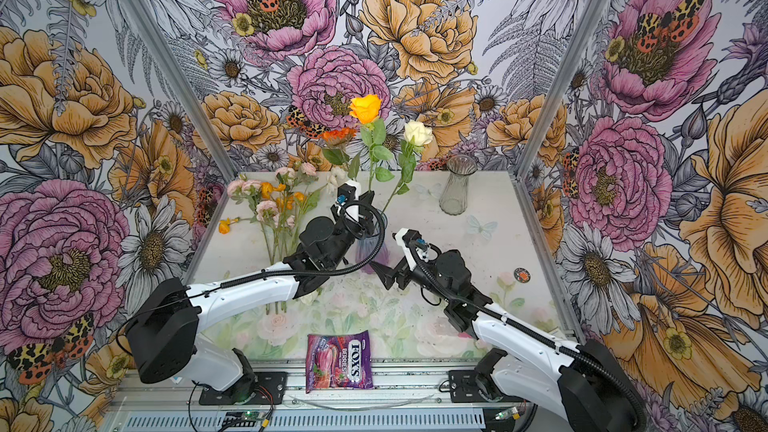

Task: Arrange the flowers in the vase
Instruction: 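Carry the yellow rose over the vase and lower its stem in, then open the left gripper to release the yellow rose into the vase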

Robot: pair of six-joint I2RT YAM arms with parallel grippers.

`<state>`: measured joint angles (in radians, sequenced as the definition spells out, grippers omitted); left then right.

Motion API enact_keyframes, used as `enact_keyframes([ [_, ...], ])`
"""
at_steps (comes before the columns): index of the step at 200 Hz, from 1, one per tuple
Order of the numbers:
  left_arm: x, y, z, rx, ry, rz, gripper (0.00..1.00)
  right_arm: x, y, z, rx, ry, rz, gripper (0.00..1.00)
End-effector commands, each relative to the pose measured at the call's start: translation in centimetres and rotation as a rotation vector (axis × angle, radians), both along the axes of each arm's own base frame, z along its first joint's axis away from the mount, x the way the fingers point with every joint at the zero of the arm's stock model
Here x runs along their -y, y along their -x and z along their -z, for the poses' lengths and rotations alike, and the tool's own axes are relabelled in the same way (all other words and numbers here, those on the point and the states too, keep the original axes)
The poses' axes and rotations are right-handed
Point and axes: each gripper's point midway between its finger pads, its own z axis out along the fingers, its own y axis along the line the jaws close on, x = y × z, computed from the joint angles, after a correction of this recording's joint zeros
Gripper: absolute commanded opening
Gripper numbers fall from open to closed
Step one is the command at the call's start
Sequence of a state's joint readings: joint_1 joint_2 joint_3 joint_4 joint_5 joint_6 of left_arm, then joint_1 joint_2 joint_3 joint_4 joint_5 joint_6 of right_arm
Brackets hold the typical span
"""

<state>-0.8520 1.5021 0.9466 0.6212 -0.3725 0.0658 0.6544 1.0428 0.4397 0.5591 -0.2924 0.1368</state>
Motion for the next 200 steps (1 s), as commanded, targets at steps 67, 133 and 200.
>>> enact_keyframes([
  [67,-1.2,-0.9,4.4,-0.093,-0.091,-0.069,0.4,0.1,-0.2,0.2,0.008,0.015,0.004,0.99],
  [133,-4.1,1.3,1.2,-0.062,-0.068,-0.103,0.79,0.2,0.0,-0.2,0.016,0.009,0.003,0.99],
  [200,-18.0,3.7,2.5,-0.297,0.009,-0.391,0.78,-0.8,1.2,-0.6,0.057,0.092,-0.008,0.98],
])
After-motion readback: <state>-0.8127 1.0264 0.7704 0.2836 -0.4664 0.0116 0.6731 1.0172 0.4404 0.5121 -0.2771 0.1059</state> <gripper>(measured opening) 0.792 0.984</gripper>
